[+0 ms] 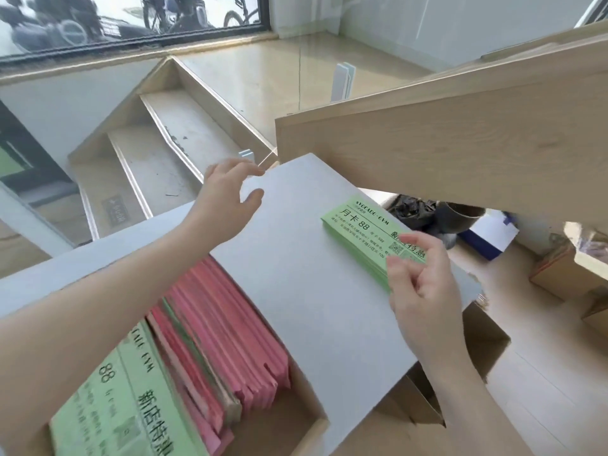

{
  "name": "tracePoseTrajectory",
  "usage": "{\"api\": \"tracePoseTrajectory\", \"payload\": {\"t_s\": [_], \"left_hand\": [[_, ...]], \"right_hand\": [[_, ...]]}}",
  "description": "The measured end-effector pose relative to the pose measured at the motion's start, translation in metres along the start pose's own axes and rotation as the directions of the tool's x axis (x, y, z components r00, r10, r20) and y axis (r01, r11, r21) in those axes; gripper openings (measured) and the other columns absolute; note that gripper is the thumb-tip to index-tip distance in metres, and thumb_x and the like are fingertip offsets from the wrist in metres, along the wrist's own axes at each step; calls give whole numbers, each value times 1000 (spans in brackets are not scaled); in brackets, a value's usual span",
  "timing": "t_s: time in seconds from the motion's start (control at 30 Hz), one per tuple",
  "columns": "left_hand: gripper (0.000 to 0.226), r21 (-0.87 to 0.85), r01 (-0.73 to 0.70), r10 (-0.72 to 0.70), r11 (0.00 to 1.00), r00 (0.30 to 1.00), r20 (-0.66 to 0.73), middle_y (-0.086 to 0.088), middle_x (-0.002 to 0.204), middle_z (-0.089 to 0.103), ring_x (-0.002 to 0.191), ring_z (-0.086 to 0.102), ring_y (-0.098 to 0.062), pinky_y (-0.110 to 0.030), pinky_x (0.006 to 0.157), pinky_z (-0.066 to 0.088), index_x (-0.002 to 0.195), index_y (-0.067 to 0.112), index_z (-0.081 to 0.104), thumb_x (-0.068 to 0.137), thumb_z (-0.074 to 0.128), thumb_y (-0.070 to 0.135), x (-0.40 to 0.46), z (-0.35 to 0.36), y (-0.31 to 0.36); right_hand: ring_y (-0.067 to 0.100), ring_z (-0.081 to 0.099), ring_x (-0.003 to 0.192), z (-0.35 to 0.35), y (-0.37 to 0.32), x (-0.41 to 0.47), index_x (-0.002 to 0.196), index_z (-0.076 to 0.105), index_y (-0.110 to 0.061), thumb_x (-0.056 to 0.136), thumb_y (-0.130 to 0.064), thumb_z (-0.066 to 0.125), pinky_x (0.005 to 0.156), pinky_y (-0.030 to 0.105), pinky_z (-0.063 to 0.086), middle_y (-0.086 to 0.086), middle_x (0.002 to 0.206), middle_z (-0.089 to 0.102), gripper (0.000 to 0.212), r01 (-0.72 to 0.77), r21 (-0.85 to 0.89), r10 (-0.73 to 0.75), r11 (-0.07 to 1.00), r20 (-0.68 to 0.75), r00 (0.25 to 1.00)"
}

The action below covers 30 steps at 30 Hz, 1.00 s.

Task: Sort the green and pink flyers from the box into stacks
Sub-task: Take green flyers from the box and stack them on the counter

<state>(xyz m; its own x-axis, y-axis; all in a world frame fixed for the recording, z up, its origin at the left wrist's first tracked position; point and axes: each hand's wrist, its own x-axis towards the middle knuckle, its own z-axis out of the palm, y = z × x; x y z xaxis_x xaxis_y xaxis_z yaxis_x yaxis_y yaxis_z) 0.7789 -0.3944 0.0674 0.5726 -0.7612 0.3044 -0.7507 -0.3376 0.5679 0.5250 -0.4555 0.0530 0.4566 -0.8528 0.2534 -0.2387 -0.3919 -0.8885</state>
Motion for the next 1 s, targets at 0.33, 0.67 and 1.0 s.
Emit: {"api": "tracePoseTrajectory", "payload": {"t_s": [0.33, 0.67, 1.0], "left_hand": [[11, 150, -166, 132, 975, 968, 213, 2, 91, 60, 76, 55, -13, -17, 73, 43, 93, 13, 68, 86, 60, 11, -140, -123, -106], [43, 545, -68, -209, 836, 879, 429, -7, 109, 55, 104, 56, -27, -35, 73, 43, 108, 10, 51, 86, 56, 46, -176, -115, -129], [41, 520, 41, -304, 853, 849, 432, -1, 78, 51, 80, 53, -26, -32, 65, 40, 84, 12, 47, 82, 61, 50, -173, -118, -133]], "right_hand": [[6, 58, 59, 102, -82, -142, 80, 68, -24, 86, -22, 61, 59, 26, 47, -13, 62, 62, 10, 257, -206, -182, 944, 324, 928], [26, 62, 96, 152, -104, -200, 99, 58, -16, 96, -37, 42, 66, 29, 37, 4, 103, 64, 26, 63, -865, 440, 498, 314, 841], [24, 54, 77, 166, -107, -199, 82, 48, -12, 95, -28, 50, 64, 29, 39, 7, 92, 60, 21, -148, -792, 573, 593, 285, 768]]}}
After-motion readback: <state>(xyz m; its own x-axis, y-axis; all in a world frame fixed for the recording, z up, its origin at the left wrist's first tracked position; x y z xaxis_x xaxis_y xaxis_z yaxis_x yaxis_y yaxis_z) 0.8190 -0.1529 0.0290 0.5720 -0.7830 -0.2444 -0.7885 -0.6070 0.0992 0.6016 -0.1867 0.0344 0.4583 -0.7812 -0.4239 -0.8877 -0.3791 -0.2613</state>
